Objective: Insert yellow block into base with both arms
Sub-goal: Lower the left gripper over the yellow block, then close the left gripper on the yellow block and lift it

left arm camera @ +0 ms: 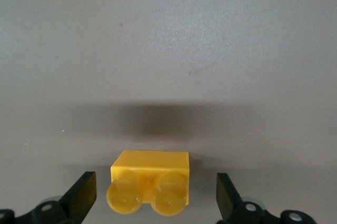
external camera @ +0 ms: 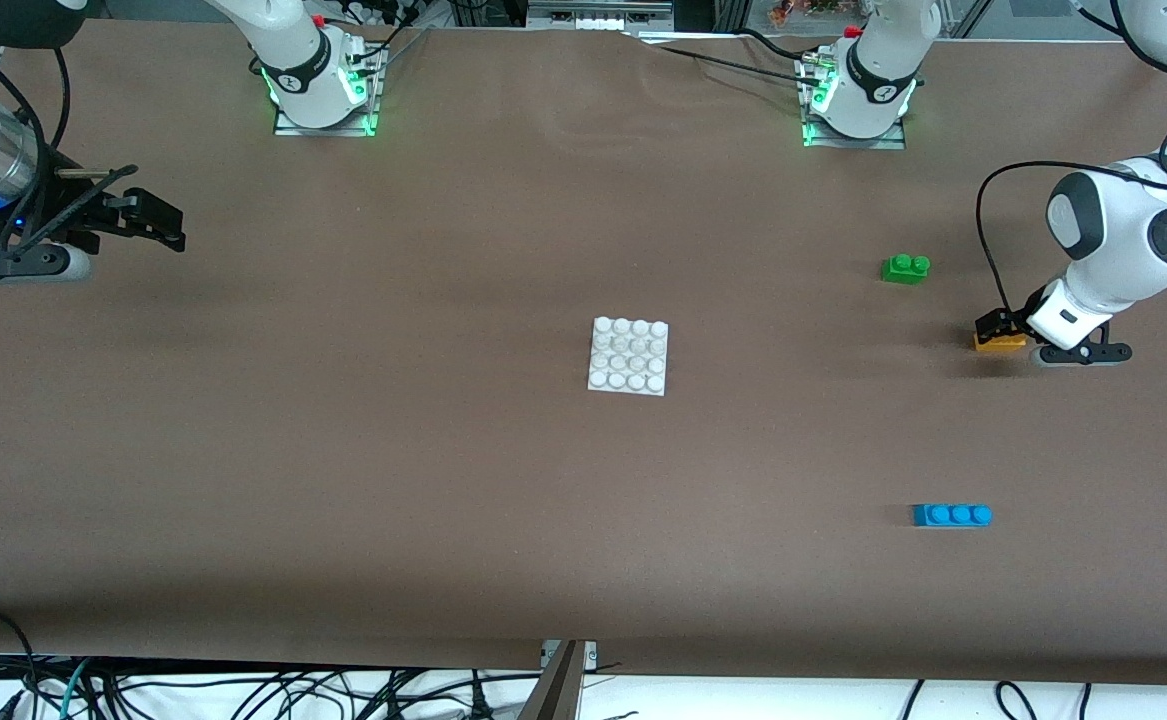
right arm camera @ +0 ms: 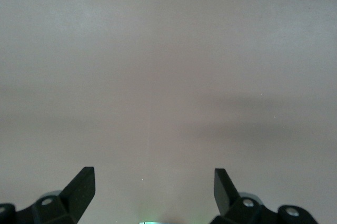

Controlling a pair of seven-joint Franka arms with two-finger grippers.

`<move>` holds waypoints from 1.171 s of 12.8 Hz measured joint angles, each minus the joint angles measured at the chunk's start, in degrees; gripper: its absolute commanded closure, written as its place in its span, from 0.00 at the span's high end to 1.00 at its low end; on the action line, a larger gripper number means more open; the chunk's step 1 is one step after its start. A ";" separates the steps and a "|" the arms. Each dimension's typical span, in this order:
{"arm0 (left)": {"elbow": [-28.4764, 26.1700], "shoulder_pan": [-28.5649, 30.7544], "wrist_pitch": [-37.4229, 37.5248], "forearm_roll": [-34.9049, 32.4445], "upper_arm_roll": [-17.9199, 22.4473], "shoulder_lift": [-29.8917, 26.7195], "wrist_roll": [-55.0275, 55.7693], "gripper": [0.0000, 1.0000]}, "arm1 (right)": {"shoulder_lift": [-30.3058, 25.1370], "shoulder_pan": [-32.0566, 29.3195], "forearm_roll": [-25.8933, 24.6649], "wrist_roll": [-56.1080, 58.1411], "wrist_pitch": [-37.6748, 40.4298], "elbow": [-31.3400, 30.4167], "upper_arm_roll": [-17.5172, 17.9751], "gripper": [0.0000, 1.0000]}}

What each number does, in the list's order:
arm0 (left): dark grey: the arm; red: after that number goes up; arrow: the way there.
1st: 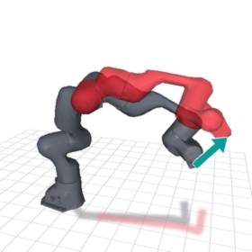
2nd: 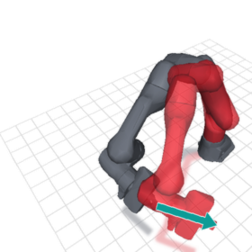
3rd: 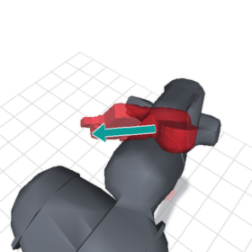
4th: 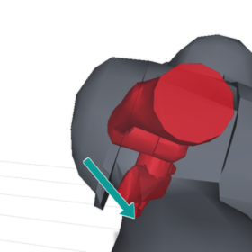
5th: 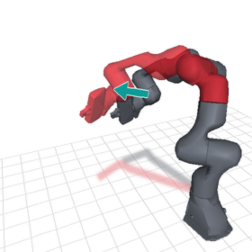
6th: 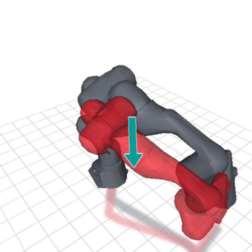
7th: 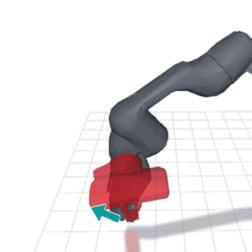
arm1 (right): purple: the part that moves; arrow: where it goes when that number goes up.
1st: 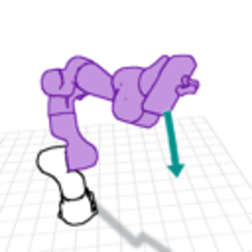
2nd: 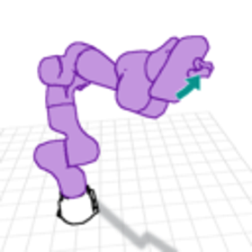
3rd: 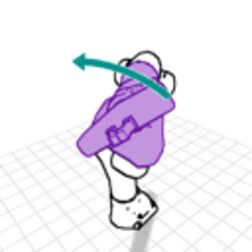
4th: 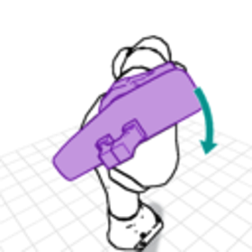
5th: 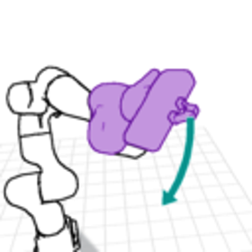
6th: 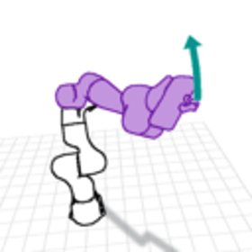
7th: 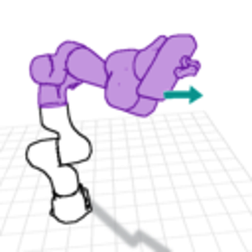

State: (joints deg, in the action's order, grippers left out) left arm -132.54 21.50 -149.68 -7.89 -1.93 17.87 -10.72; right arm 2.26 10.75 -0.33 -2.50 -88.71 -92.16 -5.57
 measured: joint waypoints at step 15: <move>0.05 1.15 0.39 -0.02 -0.06 -0.02 -7.70 0.38 | 0.03 -0.06 0.00 -0.04 -0.08 0.03 -0.01 1.00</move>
State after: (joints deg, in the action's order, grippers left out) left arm -132.49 22.66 -149.29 -7.91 -1.99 17.85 -18.42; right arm 2.29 10.69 -0.33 -2.54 -88.80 -92.14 -5.57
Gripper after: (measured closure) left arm 0.366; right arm 0.000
